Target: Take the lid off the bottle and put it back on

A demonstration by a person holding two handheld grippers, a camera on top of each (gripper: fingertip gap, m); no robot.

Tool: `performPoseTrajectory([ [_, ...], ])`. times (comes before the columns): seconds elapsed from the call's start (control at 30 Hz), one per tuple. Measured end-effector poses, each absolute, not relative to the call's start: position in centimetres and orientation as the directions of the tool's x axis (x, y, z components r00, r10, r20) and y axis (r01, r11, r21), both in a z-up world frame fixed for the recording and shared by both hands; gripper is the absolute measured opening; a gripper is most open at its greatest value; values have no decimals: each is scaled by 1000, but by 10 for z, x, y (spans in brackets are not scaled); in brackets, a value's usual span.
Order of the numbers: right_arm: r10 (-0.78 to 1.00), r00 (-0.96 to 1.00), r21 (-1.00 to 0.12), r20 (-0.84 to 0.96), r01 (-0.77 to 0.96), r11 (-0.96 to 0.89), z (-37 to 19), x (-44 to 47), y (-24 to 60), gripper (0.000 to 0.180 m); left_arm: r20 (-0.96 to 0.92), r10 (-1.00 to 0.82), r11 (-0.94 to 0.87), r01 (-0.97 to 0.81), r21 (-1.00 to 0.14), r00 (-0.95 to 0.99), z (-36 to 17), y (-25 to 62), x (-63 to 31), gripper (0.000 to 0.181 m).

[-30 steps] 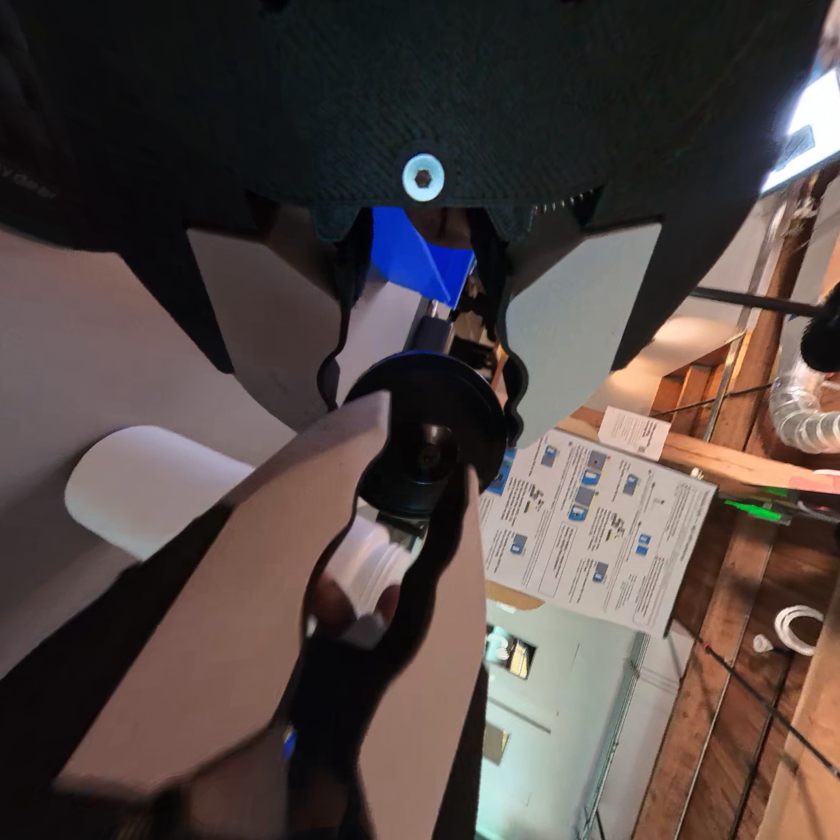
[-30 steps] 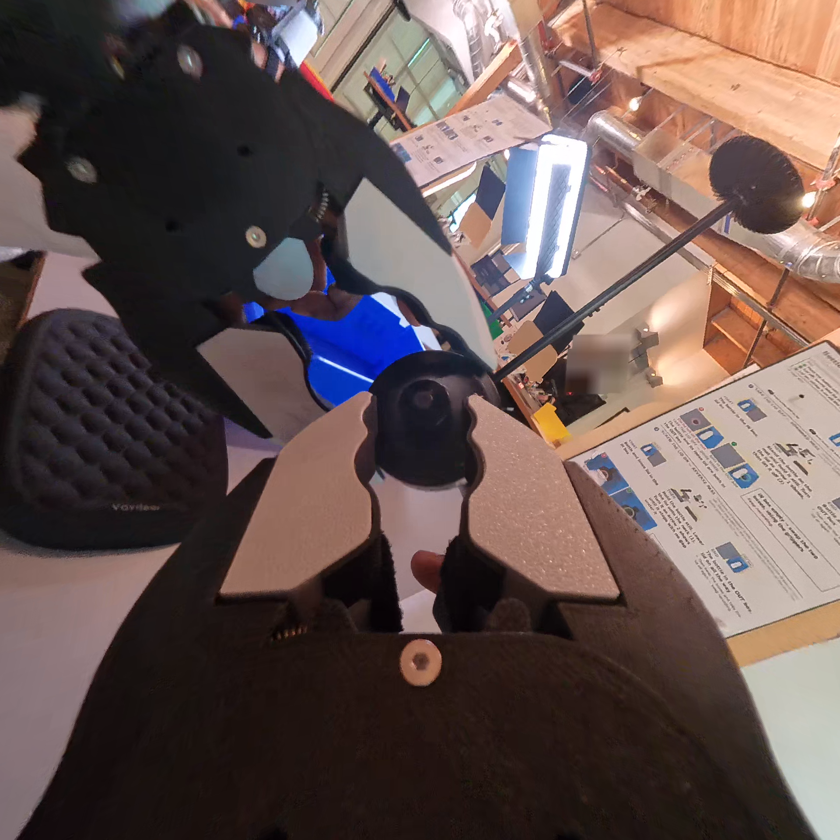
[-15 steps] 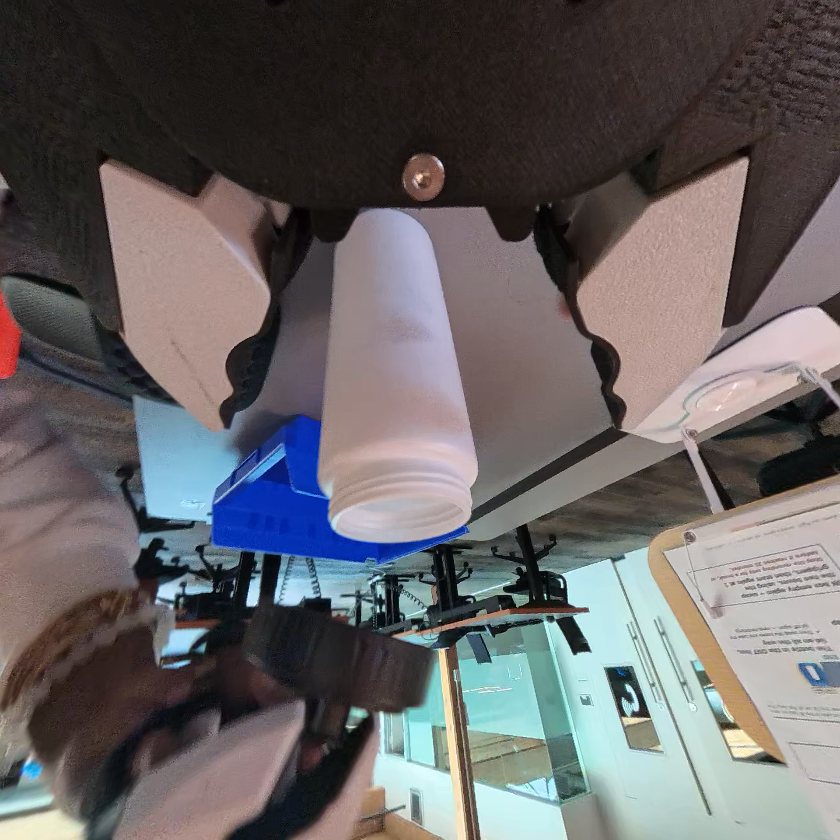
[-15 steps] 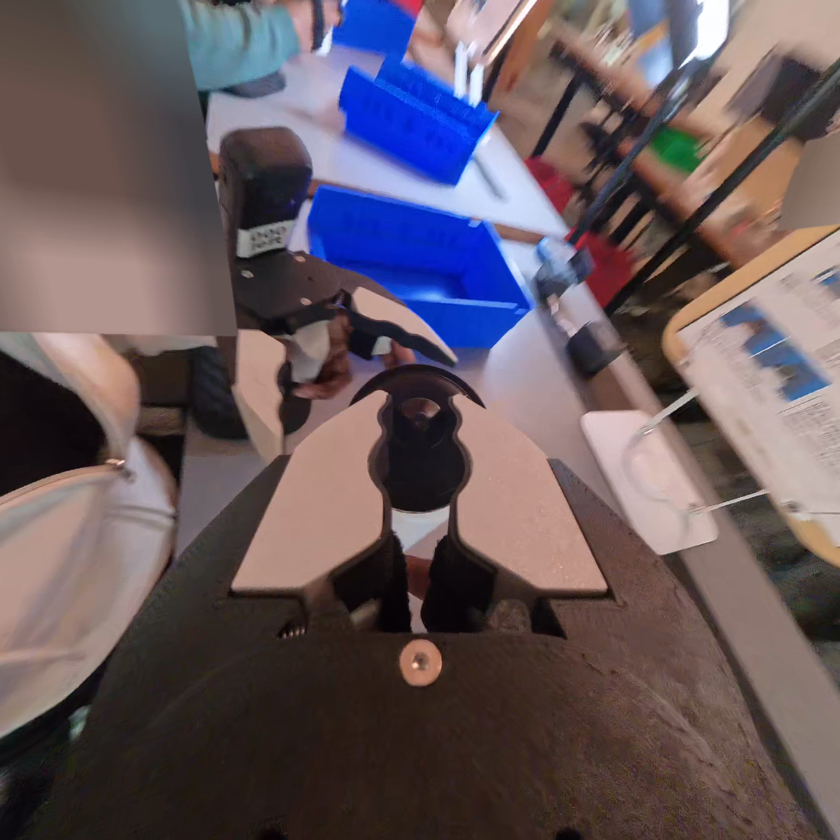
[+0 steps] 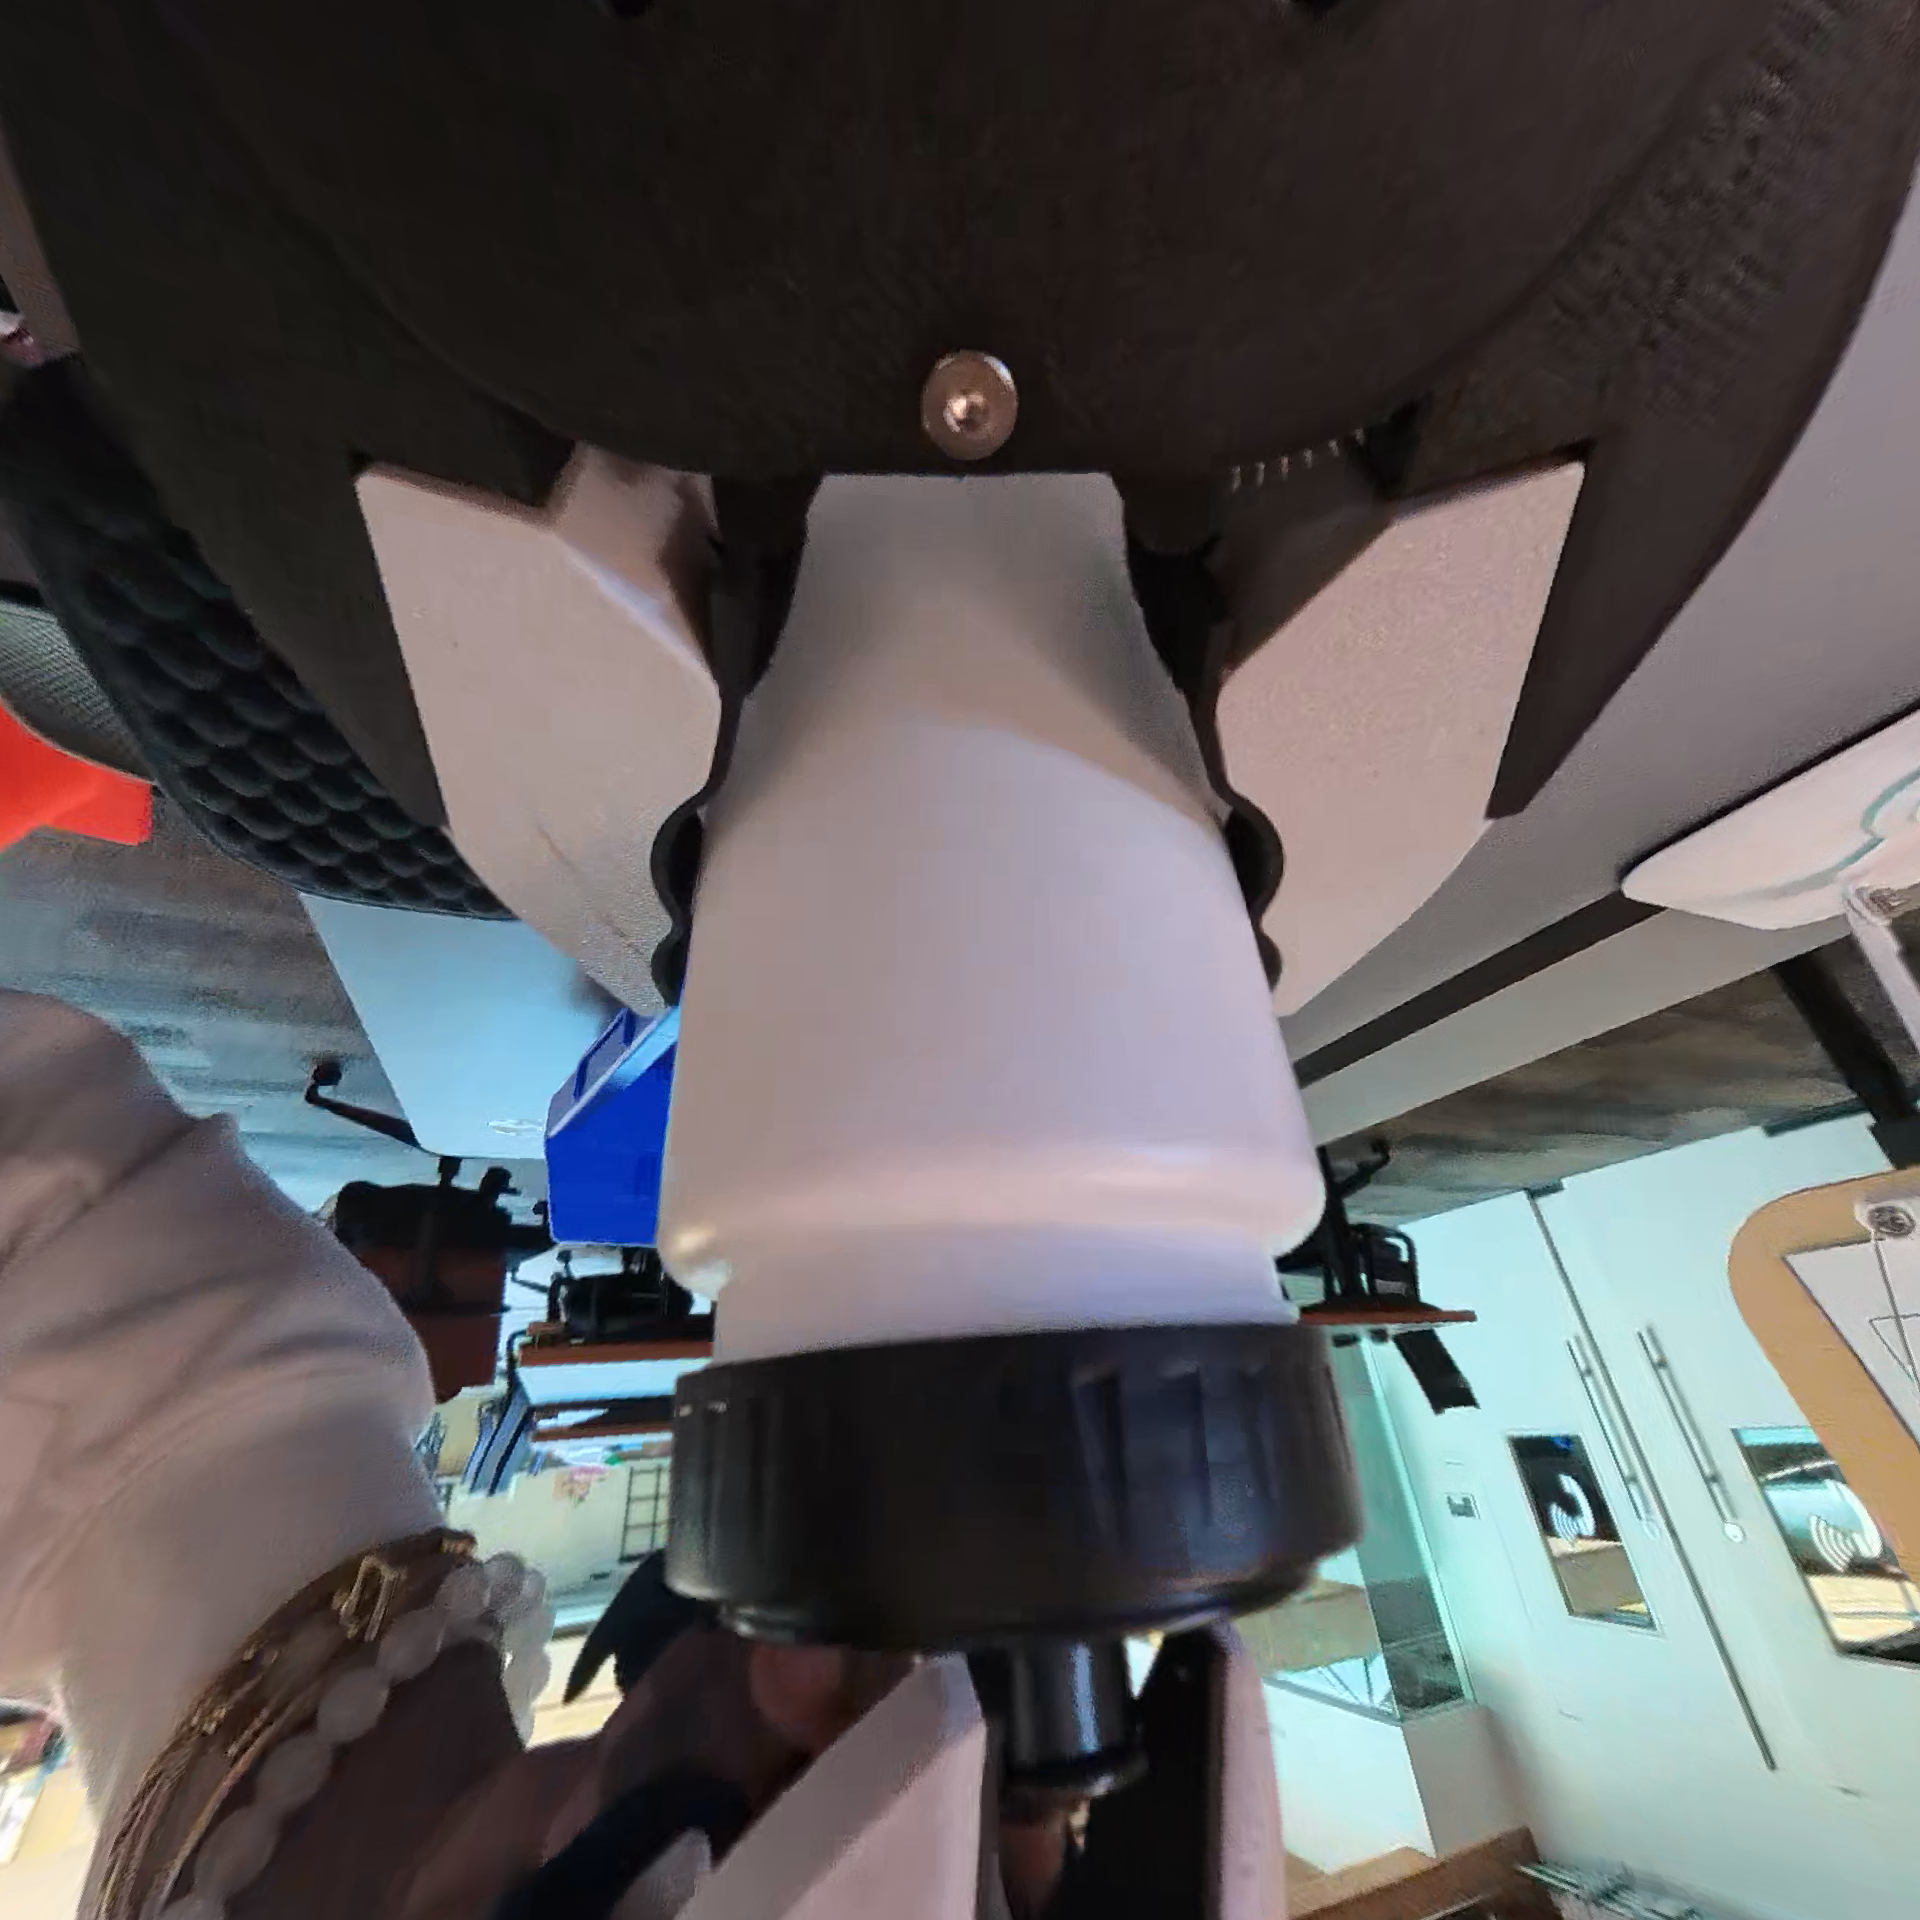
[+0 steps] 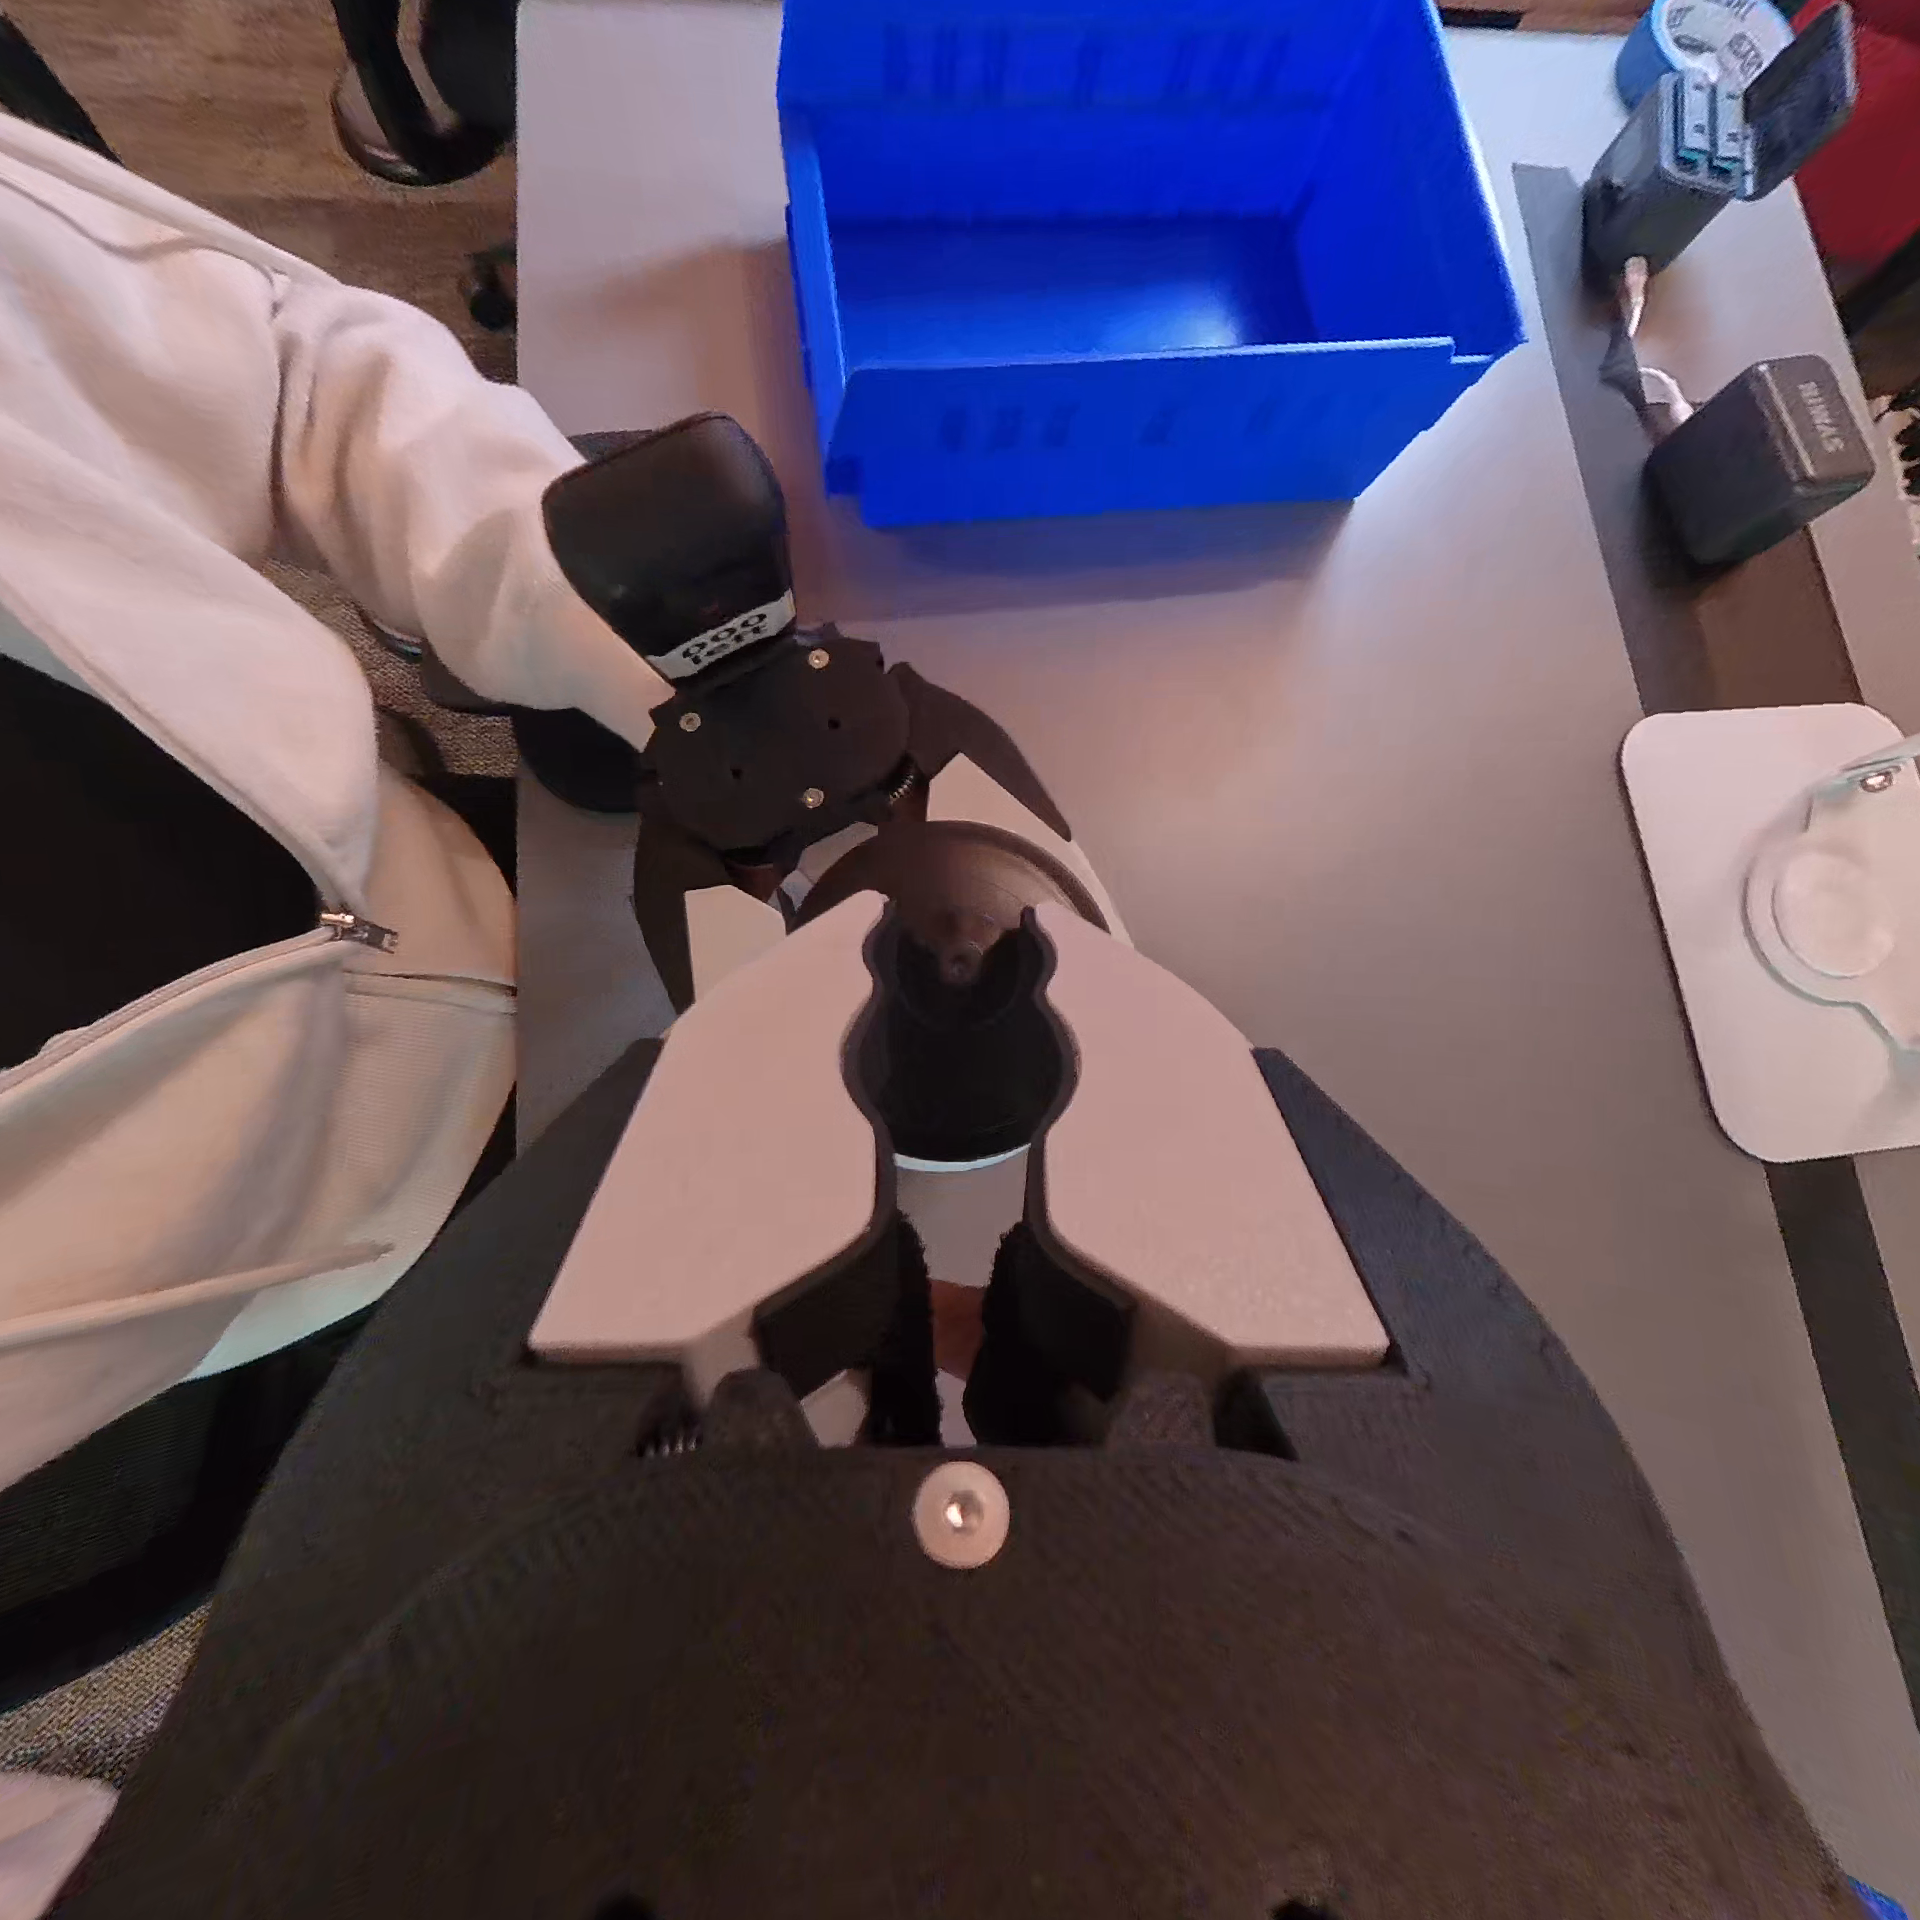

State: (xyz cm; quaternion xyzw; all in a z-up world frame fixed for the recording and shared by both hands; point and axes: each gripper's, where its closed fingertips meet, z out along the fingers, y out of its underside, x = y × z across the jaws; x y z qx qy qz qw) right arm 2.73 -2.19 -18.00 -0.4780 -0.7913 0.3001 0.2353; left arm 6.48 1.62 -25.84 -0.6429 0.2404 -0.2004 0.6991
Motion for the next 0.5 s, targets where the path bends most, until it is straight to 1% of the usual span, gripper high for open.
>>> performPoseTrajectory([
  [0.13, 901, -420, -699, 110, 612, 371, -180, 27, -21, 23, -69, -589, 70, -34, -997, 805, -260, 16, 65, 100],
  [0.33, 938, -321, -691, 132, 649, 319, -181, 24, -21, 22, -62, -565, 61, -32, -998, 822, -260, 17, 62, 99],
  [0.4, 935, -321, -707, 147, 627, 327, -180, 23, -20, 23, -60, -570, 61, -31, -998, 820, -260, 17, 62, 99],
  [0.43, 926, -345, -729, 156, 592, 344, -179, 23, -21, 26, -60, -572, 59, -32, -998, 818, -260, 16, 62, 99],
  [0.5, 901, -403, -806, 163, 472, 357, -173, 23, -24, 84, -59, -581, 56, -32, -998, 812, -261, 16, 63, 99],
])
